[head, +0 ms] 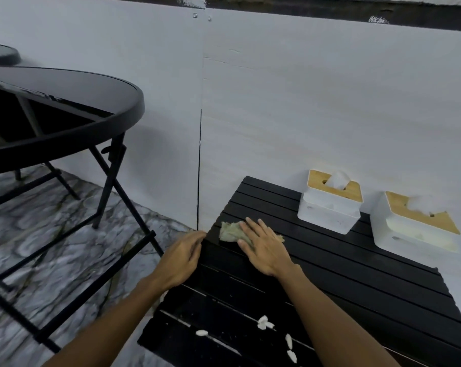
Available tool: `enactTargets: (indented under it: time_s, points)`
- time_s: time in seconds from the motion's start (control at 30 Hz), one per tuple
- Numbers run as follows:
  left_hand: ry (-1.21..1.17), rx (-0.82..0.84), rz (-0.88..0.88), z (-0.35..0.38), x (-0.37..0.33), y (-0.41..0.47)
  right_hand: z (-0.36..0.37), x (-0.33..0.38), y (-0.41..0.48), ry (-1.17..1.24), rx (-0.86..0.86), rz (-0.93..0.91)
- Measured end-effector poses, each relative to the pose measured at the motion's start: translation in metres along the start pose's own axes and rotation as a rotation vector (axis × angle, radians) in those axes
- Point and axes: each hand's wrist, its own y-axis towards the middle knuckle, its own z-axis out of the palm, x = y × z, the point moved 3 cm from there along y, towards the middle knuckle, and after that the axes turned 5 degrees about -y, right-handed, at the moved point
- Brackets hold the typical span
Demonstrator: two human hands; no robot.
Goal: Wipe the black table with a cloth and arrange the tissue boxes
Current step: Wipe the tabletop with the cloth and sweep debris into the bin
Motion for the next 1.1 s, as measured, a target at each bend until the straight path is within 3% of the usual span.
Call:
enactTargets:
  time_s: [0.17, 0.43, 0.57, 0.67, 0.87, 1.1]
  points:
    - [-0.128, 0.192, -0.137, 0.006, 0.014, -0.03, 0.003, 0.034, -0.002, 0.006, 0.03, -0.093]
    - [-0.325, 0.074, -0.27, 0.003, 0.007, -0.037, 0.004, 0.073, -0.039, 0.09, 0.103, -0.299]
    - [-0.157, 0.141, -0.203, -0.008, 0.004, -0.042, -0.006, 0.065, -0.038, 0.365, -0.06, -0.025]
    - [-0.047, 0.248, -0.113, -0.01, -0.001, -0.047, -0.005, 0.072, -0.029, 0.352, -0.124, 0.105]
    - [-0.383, 0.186, -0.286, -0.021, -0.002, -0.052, 0.015, 0.093, -0.035, 0.111, 0.002, -0.047]
    - [-0.234, 0.225, -0.215, -0.022, -0.005, -0.056, 0.003, 0.118, -0.078, 0.133, 0.05, -0.401]
